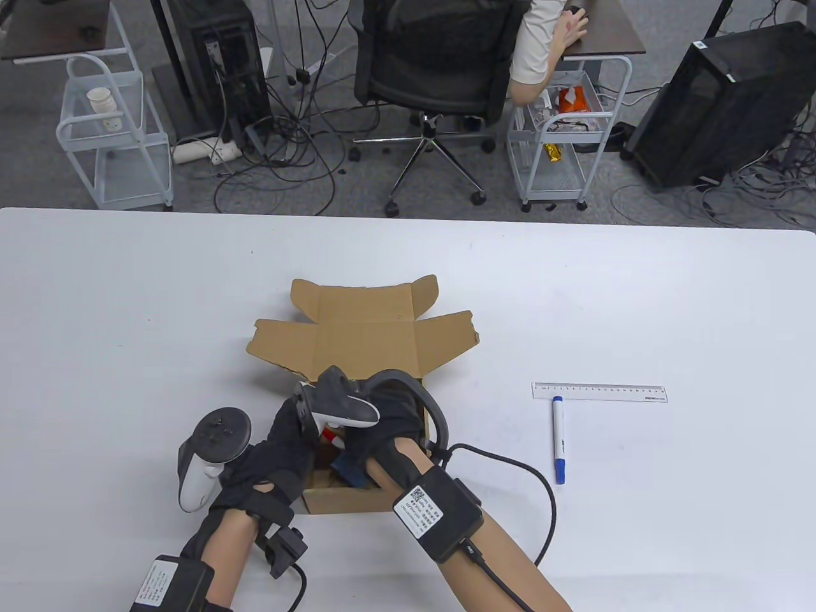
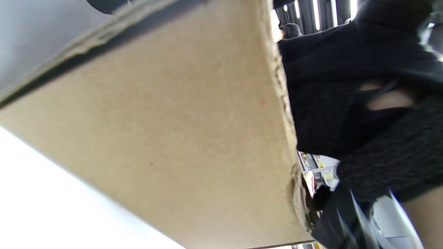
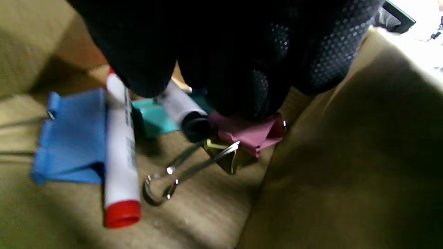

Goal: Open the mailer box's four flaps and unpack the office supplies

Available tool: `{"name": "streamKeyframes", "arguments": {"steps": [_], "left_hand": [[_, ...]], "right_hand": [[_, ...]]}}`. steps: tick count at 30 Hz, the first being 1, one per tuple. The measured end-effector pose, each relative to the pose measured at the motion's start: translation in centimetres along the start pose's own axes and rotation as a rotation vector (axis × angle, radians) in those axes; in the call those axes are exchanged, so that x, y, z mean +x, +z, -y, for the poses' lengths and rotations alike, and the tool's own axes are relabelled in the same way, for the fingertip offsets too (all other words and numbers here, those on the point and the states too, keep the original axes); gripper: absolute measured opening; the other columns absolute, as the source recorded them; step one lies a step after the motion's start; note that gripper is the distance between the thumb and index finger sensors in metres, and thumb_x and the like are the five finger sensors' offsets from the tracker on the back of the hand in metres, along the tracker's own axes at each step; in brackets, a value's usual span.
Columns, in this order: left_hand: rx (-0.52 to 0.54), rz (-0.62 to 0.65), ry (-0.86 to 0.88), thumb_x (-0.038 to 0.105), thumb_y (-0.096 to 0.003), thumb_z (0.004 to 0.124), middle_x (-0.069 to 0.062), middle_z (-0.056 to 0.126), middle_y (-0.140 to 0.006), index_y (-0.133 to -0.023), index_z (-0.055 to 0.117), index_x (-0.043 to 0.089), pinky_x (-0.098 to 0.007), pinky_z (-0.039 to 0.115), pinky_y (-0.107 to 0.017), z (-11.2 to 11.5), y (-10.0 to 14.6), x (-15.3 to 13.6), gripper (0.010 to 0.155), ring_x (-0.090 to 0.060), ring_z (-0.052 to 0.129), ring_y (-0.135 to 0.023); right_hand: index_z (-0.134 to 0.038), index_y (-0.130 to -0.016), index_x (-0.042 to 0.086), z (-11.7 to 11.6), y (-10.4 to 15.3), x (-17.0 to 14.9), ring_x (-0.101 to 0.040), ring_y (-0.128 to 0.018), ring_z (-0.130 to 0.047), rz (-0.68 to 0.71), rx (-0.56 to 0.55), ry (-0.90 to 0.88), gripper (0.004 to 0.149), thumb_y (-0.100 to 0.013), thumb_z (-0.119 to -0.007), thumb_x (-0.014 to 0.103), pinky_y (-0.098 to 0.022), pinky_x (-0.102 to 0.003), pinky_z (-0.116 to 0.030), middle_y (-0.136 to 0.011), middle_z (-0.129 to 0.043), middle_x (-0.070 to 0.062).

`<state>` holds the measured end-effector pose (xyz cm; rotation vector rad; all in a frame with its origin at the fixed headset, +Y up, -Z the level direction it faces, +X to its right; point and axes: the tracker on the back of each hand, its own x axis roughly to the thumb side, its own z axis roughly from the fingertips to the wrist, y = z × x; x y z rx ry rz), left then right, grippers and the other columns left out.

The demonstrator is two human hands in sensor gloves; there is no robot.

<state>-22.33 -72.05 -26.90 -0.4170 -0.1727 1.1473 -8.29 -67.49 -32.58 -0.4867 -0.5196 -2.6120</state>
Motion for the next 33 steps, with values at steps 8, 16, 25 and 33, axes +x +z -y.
{"name": "streamKeyframes", "arguments": {"steps": [8,16,25,33], "left_hand": [[-0.015,-0.038,0.032,0.042,-0.0630,0.046,-0.034,0.014,-0.119,-0.109,0.007,-0.004,-0.069,0.048,-0.074,0.3,0.0,-0.3,0.076,-0.064,0.033,-0.110],[-0.039,-0.041,0.047,0.043,-0.0636,0.044,-0.035,0.010,-0.119,-0.109,0.002,-0.004,-0.070,0.045,-0.074,0.5,0.0,-0.2,0.078,-0.065,0.030,-0.109],[-0.059,-0.035,0.060,0.043,-0.0642,0.044,-0.034,0.007,-0.120,-0.112,0.001,0.001,-0.072,0.041,-0.074,0.6,0.0,-0.3,0.076,-0.064,0.022,-0.111],[-0.093,-0.050,0.093,0.049,-0.0636,0.044,-0.034,0.004,-0.119,-0.111,-0.002,-0.001,-0.071,0.041,-0.075,0.0,0.2,-0.4,0.082,-0.062,0.019,-0.112]], "right_hand": [[-0.073,-0.103,0.027,-0.5,-0.7,1.5,-0.029,-0.071,-0.108,-0.010,0.046,0.068,0.055,-0.054,-0.088,0.046,-0.060,-0.050,-0.085,-0.089,-0.099,0.005],[-0.079,-0.099,0.023,0.5,0.9,-0.8,-0.031,-0.064,-0.106,-0.036,-0.012,-0.048,0.049,-0.055,-0.088,0.041,-0.058,-0.051,-0.086,-0.082,-0.105,0.000],[-0.079,-0.099,0.016,3.5,6.3,-4.3,-0.027,-0.062,-0.107,-0.051,-0.138,-0.157,0.050,-0.056,-0.088,0.040,-0.056,-0.050,-0.088,-0.079,-0.104,-0.003],[-0.079,-0.099,0.016,2.3,10.7,-12.9,-0.028,-0.063,-0.107,-0.137,-0.197,-0.368,0.050,-0.056,-0.087,0.040,-0.056,-0.051,-0.087,-0.080,-0.104,-0.003]]}}
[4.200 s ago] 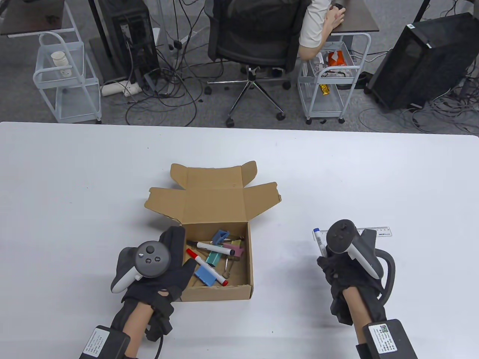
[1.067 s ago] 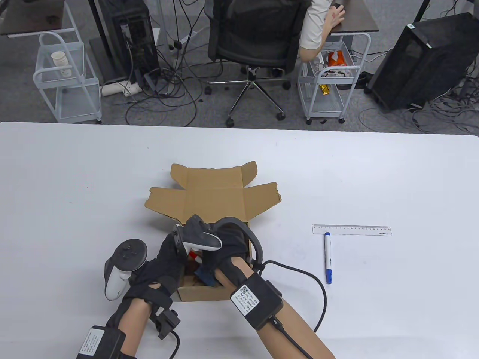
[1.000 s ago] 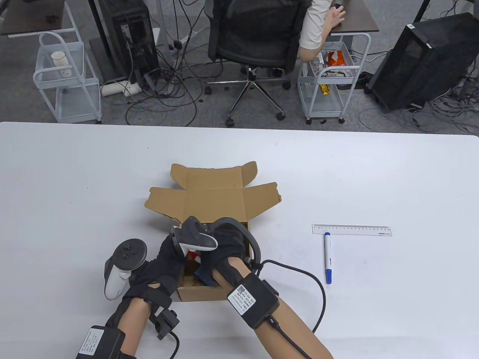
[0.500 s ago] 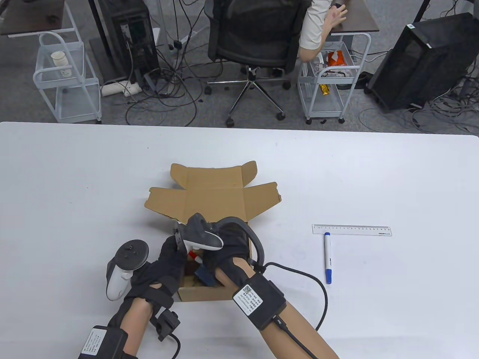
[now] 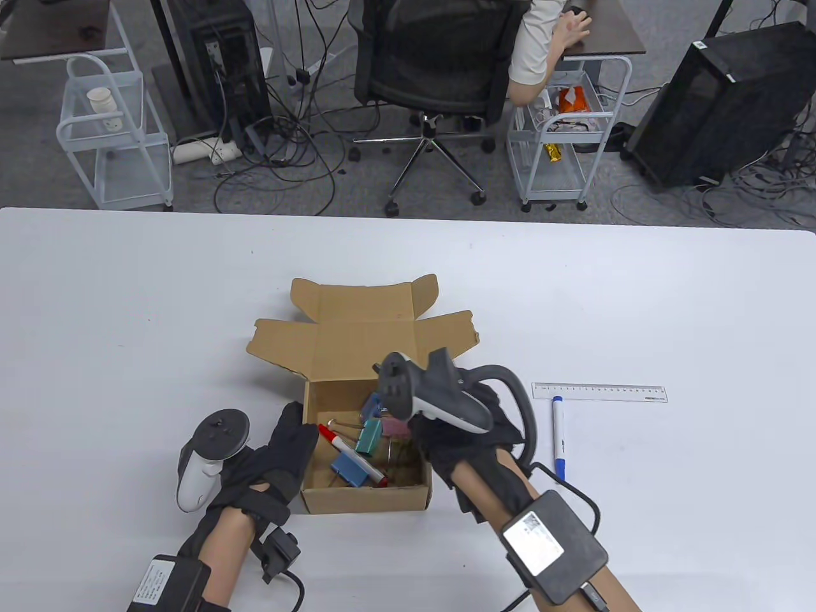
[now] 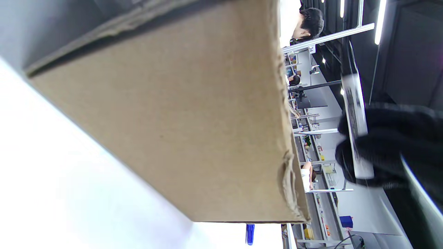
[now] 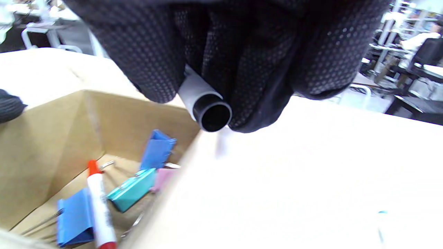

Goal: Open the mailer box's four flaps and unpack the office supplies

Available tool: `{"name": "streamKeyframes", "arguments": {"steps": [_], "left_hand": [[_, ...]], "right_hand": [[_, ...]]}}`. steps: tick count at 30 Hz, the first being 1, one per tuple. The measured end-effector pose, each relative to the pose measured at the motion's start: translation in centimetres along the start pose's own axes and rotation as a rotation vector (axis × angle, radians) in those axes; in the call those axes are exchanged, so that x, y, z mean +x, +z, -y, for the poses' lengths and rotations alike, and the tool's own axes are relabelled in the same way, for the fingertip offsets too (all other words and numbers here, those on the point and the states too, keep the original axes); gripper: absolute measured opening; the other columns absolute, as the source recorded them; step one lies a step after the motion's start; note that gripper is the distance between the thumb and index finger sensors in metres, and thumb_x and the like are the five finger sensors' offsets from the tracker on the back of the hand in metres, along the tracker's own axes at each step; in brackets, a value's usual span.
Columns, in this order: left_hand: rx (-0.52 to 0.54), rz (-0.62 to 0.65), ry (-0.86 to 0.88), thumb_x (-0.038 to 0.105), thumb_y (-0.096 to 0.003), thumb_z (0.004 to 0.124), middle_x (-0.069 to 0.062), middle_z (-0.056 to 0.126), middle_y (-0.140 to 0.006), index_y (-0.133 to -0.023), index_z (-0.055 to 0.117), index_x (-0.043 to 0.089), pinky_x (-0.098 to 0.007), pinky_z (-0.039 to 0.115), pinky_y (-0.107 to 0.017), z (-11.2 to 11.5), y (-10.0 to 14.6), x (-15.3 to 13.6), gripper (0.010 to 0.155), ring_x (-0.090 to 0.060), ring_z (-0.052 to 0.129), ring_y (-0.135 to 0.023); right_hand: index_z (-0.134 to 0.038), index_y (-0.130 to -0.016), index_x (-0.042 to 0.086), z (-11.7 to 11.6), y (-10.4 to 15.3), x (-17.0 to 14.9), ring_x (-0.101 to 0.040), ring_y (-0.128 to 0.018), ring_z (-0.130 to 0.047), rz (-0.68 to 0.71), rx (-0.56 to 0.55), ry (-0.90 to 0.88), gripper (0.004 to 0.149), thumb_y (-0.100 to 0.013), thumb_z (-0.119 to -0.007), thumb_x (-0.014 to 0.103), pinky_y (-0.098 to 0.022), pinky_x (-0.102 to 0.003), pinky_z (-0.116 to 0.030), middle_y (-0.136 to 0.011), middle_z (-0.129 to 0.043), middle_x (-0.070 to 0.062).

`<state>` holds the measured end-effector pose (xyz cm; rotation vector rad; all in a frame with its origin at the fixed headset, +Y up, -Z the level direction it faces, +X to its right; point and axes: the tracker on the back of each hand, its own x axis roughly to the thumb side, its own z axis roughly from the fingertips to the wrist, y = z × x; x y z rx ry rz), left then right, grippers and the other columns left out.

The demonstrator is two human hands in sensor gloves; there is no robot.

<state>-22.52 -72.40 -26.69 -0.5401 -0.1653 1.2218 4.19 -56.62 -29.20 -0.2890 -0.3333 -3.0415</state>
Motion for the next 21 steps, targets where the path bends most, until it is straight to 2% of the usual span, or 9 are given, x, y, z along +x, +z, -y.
{"name": "streamKeyframes", "arguments": {"steps": [3,7,11,14,21], "left_hand": [[0.011,0.021,0.034,0.051,-0.0639,0.045,-0.034,0.003,-0.119,-0.111,-0.002,-0.001,-0.071,0.040,-0.075,-0.8,0.1,0.1,0.085,-0.062,0.019,-0.112],[0.033,0.005,0.041,0.051,-0.0640,0.045,-0.033,0.003,-0.120,-0.111,-0.002,0.000,-0.071,0.038,-0.076,-1.1,-0.1,-0.1,0.084,-0.061,0.017,-0.112],[0.045,0.011,0.034,0.051,-0.0639,0.047,-0.032,0.003,-0.120,-0.111,-0.001,0.001,-0.070,0.037,-0.076,-1.1,-0.5,-0.1,0.084,-0.060,0.016,-0.113],[0.055,-0.007,0.022,0.051,-0.0640,0.048,-0.031,0.003,-0.121,-0.112,-0.001,0.002,-0.070,0.036,-0.077,-1.1,-0.7,-0.3,0.084,-0.058,0.016,-0.114],[0.065,0.017,0.035,0.050,-0.0643,0.049,-0.029,0.005,-0.122,-0.113,0.002,0.003,-0.070,0.036,-0.077,-1.1,-0.9,-0.4,0.082,-0.056,0.015,-0.115]], "right_hand": [[-0.079,-0.099,0.015,0.2,1.1,-4.7,-0.028,-0.063,-0.106,-0.078,-0.012,-0.088,0.050,-0.056,-0.087,0.040,-0.056,-0.051,-0.087,-0.080,-0.104,-0.003],[-0.079,-0.099,0.016,-0.9,2.0,-10.1,-0.028,-0.063,-0.106,-0.186,-0.009,-0.188,0.050,-0.056,-0.087,0.040,-0.056,-0.051,-0.087,-0.080,-0.104,-0.004],[-0.079,-0.099,0.015,-3.1,2.3,-14.6,-0.028,-0.063,-0.106,-0.295,0.015,-0.239,0.050,-0.056,-0.087,0.040,-0.056,-0.051,-0.087,-0.080,-0.104,-0.004],[-0.078,-0.099,0.015,-6.0,2.0,-18.4,-0.028,-0.063,-0.107,-0.401,0.055,-0.271,0.050,-0.056,-0.087,0.040,-0.056,-0.051,-0.087,-0.080,-0.104,-0.004],[-0.078,-0.100,0.015,-10.8,1.0,-22.1,-0.028,-0.063,-0.106,-0.535,0.139,-0.289,0.050,-0.056,-0.087,0.040,-0.056,-0.051,-0.087,-0.081,-0.104,-0.004]]}}
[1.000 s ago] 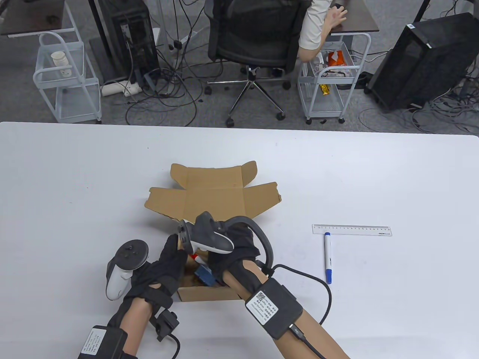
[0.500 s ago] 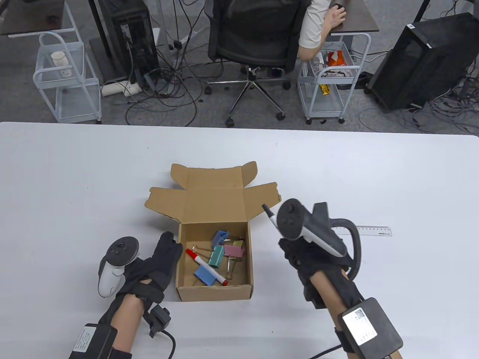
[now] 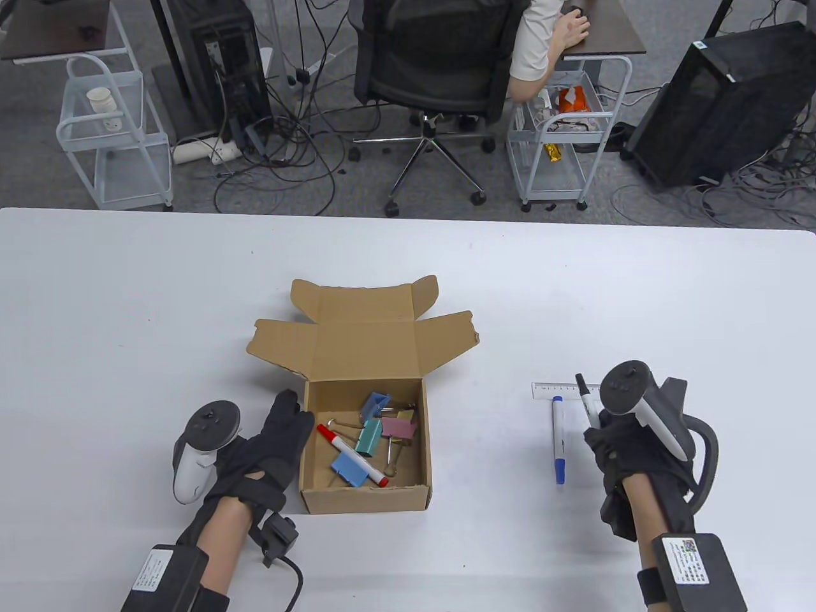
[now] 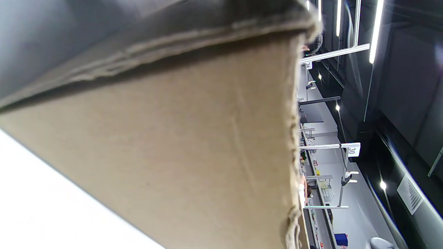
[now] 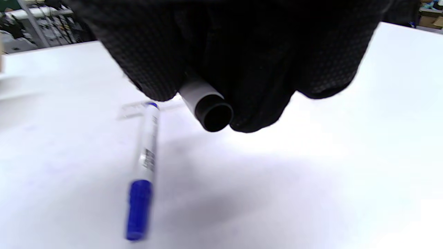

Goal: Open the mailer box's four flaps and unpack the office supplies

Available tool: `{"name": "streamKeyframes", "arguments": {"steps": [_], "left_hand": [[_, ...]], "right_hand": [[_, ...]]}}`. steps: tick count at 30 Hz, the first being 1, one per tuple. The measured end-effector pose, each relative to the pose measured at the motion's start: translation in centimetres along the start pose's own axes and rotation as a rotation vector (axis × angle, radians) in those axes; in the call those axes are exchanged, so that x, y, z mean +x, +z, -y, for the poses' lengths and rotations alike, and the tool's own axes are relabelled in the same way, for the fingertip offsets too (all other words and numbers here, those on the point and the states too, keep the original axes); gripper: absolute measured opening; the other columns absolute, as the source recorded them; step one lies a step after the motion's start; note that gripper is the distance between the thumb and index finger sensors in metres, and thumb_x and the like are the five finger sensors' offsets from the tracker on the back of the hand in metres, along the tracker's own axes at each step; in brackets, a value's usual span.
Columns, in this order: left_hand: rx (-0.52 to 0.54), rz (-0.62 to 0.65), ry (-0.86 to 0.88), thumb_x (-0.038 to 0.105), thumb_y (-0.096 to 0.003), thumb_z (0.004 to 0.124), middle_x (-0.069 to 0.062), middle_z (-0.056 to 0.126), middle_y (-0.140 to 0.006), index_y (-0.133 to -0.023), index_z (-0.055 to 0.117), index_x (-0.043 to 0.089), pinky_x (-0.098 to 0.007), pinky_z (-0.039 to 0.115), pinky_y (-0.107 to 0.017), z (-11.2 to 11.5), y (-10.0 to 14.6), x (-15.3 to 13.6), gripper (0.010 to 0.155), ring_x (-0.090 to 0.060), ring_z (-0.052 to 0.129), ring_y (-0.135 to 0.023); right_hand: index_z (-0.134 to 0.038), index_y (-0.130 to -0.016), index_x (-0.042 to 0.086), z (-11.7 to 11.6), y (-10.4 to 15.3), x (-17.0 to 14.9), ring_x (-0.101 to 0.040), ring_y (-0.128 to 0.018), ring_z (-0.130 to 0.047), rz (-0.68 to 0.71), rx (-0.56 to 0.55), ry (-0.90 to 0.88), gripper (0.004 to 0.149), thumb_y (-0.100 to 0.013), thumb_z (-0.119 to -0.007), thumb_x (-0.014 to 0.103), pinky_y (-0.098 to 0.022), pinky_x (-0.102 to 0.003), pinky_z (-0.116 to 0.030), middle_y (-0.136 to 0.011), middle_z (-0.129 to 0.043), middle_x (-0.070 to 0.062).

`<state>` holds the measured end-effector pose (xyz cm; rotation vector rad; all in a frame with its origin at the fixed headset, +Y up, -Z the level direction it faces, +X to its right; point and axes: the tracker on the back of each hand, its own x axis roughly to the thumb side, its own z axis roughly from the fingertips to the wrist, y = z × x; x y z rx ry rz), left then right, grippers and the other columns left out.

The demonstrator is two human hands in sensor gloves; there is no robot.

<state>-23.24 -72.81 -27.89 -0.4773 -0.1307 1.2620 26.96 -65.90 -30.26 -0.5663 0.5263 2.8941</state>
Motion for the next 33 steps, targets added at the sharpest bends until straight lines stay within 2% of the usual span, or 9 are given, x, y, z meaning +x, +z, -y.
{"name": "streamKeyframes", "arguments": {"steps": [4,10,19,33], "left_hand": [[-0.001,0.018,-0.004,0.050,-0.0647,0.049,-0.026,0.003,-0.122,-0.113,0.001,0.006,-0.070,0.034,-0.078,0.0,-0.1,0.0,0.081,-0.054,0.013,-0.115],[-0.020,0.054,-0.010,0.049,-0.0648,0.049,-0.021,0.001,-0.124,-0.113,0.000,0.010,-0.071,0.029,-0.078,0.2,-0.6,-0.1,0.079,-0.050,0.008,-0.116],[-0.045,0.066,-0.006,0.050,-0.0647,0.049,-0.018,0.000,-0.124,-0.112,-0.003,0.012,-0.072,0.027,-0.078,0.4,-0.8,-0.2,0.080,-0.049,0.006,-0.116],[-0.041,0.068,0.001,0.049,-0.0649,0.049,-0.024,0.000,-0.123,-0.112,-0.003,0.009,-0.071,0.031,-0.078,0.5,-0.9,-0.3,0.081,-0.054,0.012,-0.116]], "right_hand": [[-0.078,-0.099,0.016,-1.9,-1.5,-1.0,-0.027,-0.063,-0.107,-0.054,0.046,0.030,0.050,-0.056,-0.087,0.040,-0.056,-0.051,-0.087,-0.081,-0.103,-0.004],[-0.078,-0.099,0.016,-3.3,-2.0,-1.4,-0.027,-0.063,-0.107,-0.085,0.083,0.071,0.051,-0.056,-0.088,0.041,-0.056,-0.050,-0.087,-0.081,-0.103,-0.003],[-0.079,-0.098,0.018,-3.7,-2.4,-0.1,-0.026,-0.061,-0.107,-0.135,0.013,0.165,0.050,-0.056,-0.086,0.044,-0.056,-0.050,-0.087,-0.078,-0.104,-0.001],[-0.079,-0.097,0.018,-3.7,-3.3,0.9,-0.025,-0.061,-0.107,-0.168,-0.032,0.233,0.053,-0.055,-0.084,0.050,-0.056,-0.049,-0.088,-0.077,-0.103,0.002]]}}
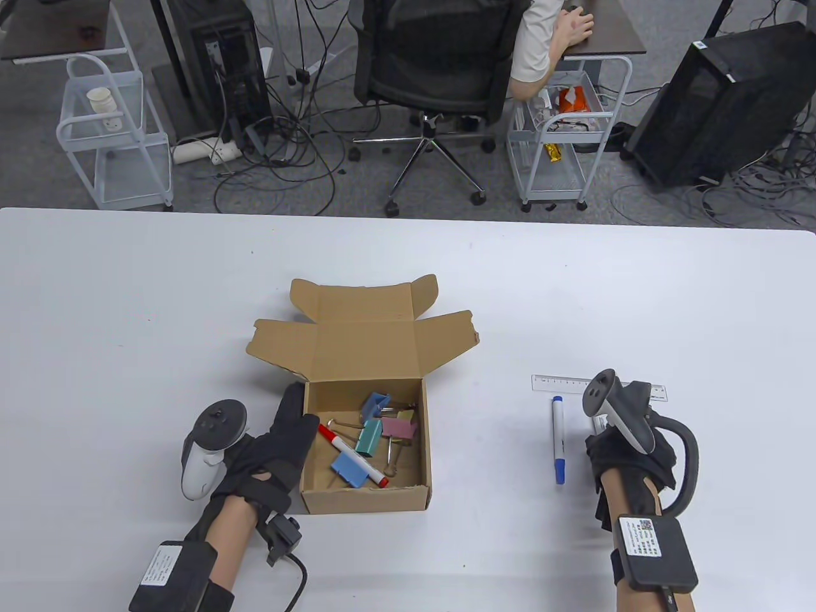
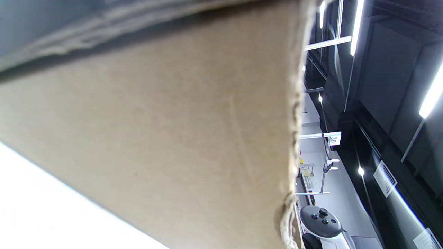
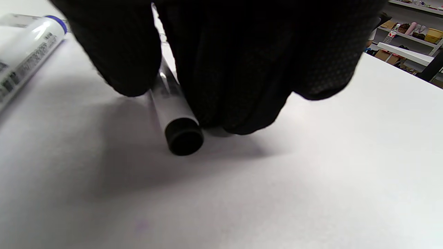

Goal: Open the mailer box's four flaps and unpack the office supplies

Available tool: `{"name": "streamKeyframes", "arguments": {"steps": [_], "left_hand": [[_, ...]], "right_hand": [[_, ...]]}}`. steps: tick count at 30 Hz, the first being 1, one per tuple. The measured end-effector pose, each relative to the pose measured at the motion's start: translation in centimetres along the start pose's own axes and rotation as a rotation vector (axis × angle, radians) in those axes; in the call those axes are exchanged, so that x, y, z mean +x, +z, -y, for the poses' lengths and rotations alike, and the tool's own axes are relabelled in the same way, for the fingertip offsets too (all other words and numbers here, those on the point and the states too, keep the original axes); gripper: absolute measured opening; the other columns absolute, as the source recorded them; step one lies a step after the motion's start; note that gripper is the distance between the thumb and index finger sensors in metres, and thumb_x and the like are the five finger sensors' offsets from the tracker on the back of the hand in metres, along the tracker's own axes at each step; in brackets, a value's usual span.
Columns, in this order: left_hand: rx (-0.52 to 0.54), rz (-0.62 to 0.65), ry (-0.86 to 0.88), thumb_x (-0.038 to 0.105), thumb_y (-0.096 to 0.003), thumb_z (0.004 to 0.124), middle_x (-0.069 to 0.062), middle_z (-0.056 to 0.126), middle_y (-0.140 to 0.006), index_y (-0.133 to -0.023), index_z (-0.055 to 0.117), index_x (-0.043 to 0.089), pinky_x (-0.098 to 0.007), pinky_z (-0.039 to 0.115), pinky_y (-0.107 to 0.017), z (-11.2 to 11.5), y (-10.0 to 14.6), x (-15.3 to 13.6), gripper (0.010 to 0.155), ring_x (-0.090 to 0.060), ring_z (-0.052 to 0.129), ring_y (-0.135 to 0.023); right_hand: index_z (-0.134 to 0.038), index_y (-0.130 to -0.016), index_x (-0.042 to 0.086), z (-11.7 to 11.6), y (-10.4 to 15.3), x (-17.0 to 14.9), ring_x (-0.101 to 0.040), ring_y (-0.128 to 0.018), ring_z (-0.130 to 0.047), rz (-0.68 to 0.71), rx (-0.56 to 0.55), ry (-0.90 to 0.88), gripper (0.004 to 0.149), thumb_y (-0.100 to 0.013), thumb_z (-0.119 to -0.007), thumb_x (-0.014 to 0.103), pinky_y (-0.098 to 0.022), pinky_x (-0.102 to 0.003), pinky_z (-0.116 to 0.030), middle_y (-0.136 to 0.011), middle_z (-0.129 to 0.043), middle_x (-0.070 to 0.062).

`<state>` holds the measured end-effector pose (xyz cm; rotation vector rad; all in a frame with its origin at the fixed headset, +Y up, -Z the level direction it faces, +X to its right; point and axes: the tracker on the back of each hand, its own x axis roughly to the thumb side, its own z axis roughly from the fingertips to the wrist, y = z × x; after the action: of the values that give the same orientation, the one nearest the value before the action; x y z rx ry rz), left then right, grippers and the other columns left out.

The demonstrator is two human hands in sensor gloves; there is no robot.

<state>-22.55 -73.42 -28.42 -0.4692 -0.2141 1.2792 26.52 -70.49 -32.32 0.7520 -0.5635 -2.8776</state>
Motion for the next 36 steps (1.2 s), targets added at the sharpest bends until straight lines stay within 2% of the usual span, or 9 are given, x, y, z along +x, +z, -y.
{"name": "streamKeyframes", "arguments": {"steps": [8,13,18,24,31,36], "left_hand": [[-0.006,0.003,0.007,0.048,-0.0647,0.047,-0.024,-0.001,-0.123,-0.112,-0.003,0.009,-0.071,0.032,-0.079,0.1,0.0,0.0,0.079,-0.055,0.013,-0.116],[-0.007,0.002,0.008,0.048,-0.0647,0.047,-0.025,-0.001,-0.123,-0.112,-0.004,0.009,-0.070,0.032,-0.079,0.1,0.0,0.0,0.079,-0.055,0.013,-0.116],[-0.005,-0.004,0.000,0.049,-0.0646,0.047,-0.025,-0.001,-0.123,-0.112,-0.004,0.010,-0.070,0.033,-0.079,0.1,0.0,-0.1,0.080,-0.056,0.014,-0.116],[0.000,-0.010,-0.001,0.050,-0.0646,0.047,-0.026,0.001,-0.123,-0.113,-0.003,0.011,-0.069,0.034,-0.079,0.1,0.0,-0.1,0.080,-0.057,0.015,-0.116],[0.006,-0.018,-0.010,0.050,-0.0645,0.048,-0.027,0.003,-0.124,-0.114,-0.001,0.011,-0.069,0.034,-0.079,0.0,0.1,-0.2,0.079,-0.058,0.019,-0.115],[0.008,-0.022,-0.008,0.051,-0.0643,0.048,-0.028,0.003,-0.124,-0.114,0.000,0.012,-0.068,0.034,-0.079,0.0,0.2,-0.2,0.079,-0.057,0.018,-0.115]], "right_hand": [[-0.076,-0.101,0.016,0.8,0.6,0.1,-0.029,-0.068,-0.105,0.032,0.004,-0.022,0.058,-0.055,-0.083,0.051,-0.059,-0.052,-0.085,-0.085,-0.101,-0.003],[-0.071,-0.105,0.016,4.3,4.5,2.2,-0.034,-0.075,-0.101,0.208,-0.097,-0.058,0.060,-0.056,-0.082,0.049,-0.063,-0.055,-0.081,-0.096,-0.094,-0.009],[-0.070,-0.106,0.018,7.7,10.5,6.5,-0.038,-0.085,-0.094,0.456,-0.206,-0.079,0.058,-0.057,-0.082,0.047,-0.067,-0.058,-0.077,-0.100,-0.090,-0.009],[-0.072,-0.104,0.018,9.7,16.5,12.1,-0.034,-0.081,-0.100,0.674,-0.305,-0.017,0.056,-0.056,-0.083,0.046,-0.064,-0.054,-0.085,-0.098,-0.093,-0.007],[-0.073,-0.103,0.020,10.4,20.0,18.6,-0.029,-0.079,-0.102,0.818,-0.327,0.069,0.054,-0.056,-0.083,0.045,-0.063,-0.049,-0.088,-0.095,-0.095,-0.005],[-0.074,-0.102,0.021,9.4,20.3,22.9,-0.025,-0.076,-0.105,0.850,-0.252,0.142,0.054,-0.055,-0.085,0.045,-0.059,-0.044,-0.092,-0.094,-0.097,-0.003]]}}
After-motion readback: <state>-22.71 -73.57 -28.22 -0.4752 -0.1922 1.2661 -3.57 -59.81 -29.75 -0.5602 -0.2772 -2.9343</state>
